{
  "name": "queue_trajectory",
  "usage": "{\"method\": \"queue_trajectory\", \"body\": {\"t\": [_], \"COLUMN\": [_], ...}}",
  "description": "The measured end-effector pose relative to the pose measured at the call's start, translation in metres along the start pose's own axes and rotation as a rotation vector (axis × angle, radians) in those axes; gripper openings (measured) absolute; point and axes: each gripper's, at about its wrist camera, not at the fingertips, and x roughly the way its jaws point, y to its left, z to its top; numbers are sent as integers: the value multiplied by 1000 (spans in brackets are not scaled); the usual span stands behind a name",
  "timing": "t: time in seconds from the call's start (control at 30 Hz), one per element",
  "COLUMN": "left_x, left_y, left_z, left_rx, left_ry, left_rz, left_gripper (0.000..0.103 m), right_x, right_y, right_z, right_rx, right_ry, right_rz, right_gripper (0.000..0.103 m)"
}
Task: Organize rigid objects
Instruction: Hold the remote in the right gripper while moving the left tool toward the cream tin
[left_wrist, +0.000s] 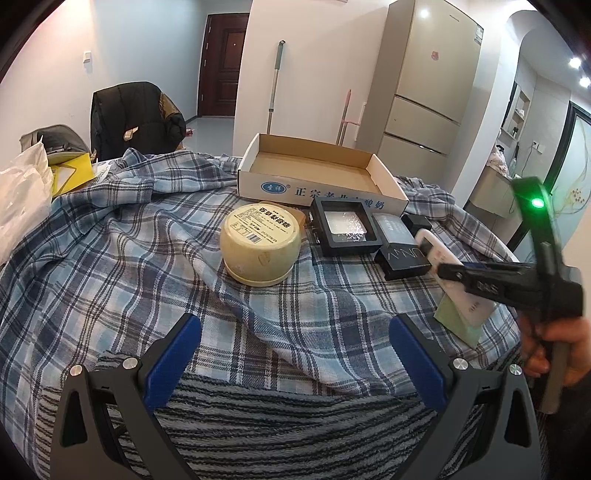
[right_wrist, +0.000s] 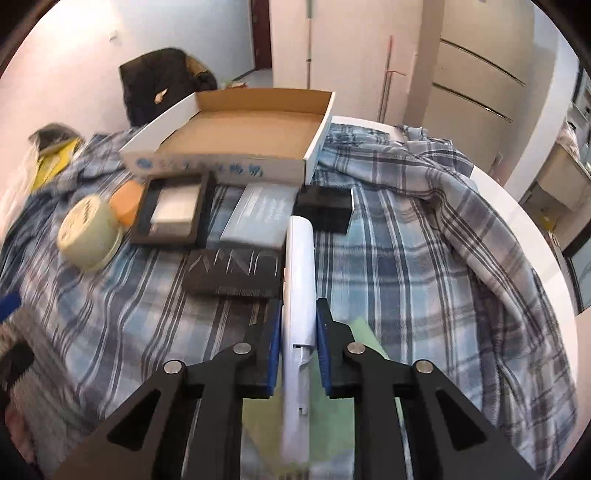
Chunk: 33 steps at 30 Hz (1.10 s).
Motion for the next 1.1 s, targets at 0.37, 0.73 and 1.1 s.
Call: {"method": "queue_trajectory", "body": {"t": [0.37,0.73,1.1], "left_x": [1,4,-2], "left_y": [-1,0,-9], "left_z": [0,0,25], "left_rx": [6,-1,118], "left_ry": [2,10,22], "left_rz": [3,0,81], "left_gripper": [103,103,103], "right_x": [-12,-7,-14], "right_y": [-4,-4,-7], "right_z": [-20,-23,-21], "right_rx": [-36,16,24], "right_ry": [-5,-51,-133], "right_rz": [11,4,-28], "right_gripper": [17,16,16]}}
